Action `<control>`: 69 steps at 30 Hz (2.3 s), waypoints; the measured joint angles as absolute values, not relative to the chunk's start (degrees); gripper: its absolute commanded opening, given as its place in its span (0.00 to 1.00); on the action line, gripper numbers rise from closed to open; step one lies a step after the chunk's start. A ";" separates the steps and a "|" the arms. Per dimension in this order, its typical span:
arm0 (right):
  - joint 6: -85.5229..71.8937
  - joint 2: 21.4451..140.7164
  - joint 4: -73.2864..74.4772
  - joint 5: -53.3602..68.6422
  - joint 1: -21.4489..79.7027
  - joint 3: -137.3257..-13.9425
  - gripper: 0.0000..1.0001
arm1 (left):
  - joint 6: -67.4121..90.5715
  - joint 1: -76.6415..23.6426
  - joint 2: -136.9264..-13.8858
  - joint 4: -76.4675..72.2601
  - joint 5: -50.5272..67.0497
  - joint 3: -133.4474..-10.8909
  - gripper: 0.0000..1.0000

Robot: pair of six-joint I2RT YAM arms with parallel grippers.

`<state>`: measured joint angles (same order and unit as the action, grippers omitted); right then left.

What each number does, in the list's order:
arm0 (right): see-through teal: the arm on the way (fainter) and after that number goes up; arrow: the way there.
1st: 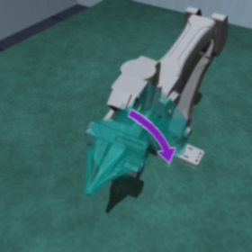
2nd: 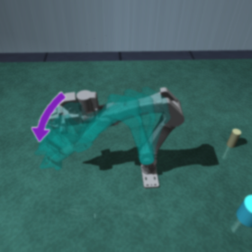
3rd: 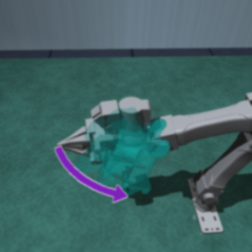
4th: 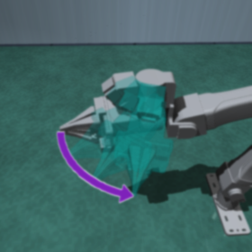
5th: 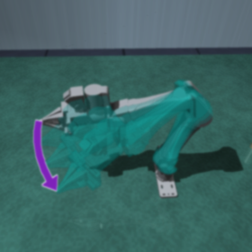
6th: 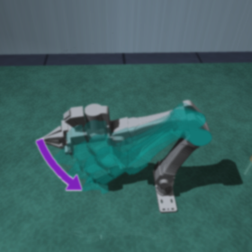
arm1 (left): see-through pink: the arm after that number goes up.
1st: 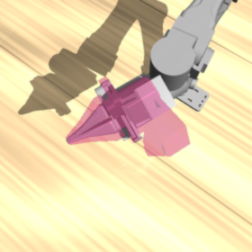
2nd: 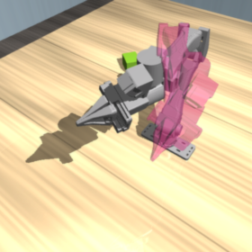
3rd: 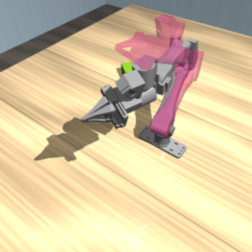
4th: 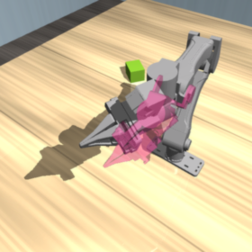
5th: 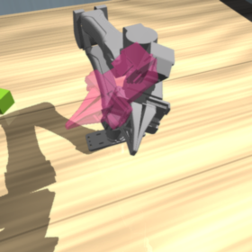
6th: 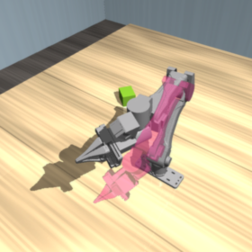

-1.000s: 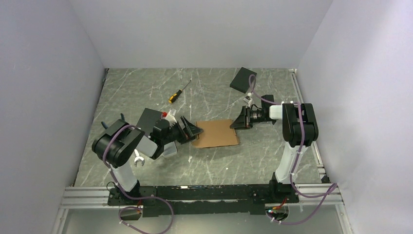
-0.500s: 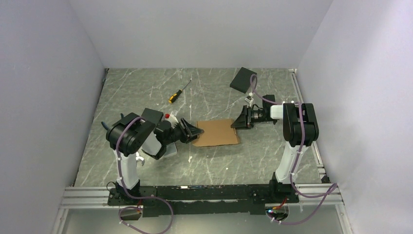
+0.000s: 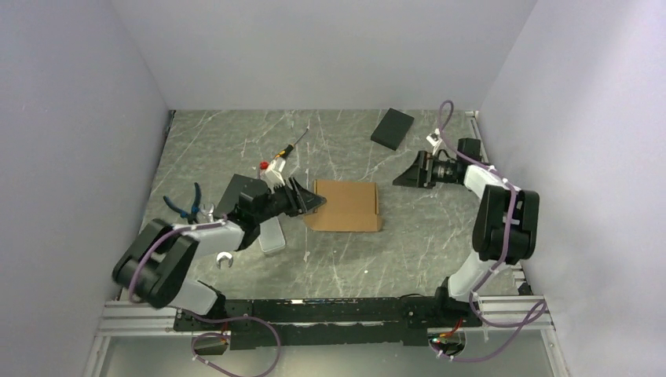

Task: Fold the paper box

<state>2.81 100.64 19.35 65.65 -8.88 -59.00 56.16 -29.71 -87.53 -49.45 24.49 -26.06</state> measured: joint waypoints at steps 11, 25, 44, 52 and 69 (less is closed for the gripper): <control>5.61 88.84 20.58 65.47 -10.90 -59.90 0.93 | 24.60 -30.81 -65.91 -7.92 12.84 -44.01 0.09; 5.61 88.49 21.02 65.67 -12.60 -59.90 0.93 | -14.46 -57.95 -79.26 3.49 -26.28 -59.92 0.01; 6.35 88.49 22.09 66.59 -14.33 -59.90 0.93 | -89.12 -75.46 -135.59 -71.90 -55.92 -61.80 0.00; 6.50 88.53 22.72 66.65 -14.52 -59.90 0.93 | -92.44 -76.44 -139.22 -82.28 -58.83 -62.39 0.30; 6.66 88.92 23.16 67.61 -14.59 -59.90 0.93 | -45.04 -79.44 -125.75 -33.54 -58.52 -66.11 0.93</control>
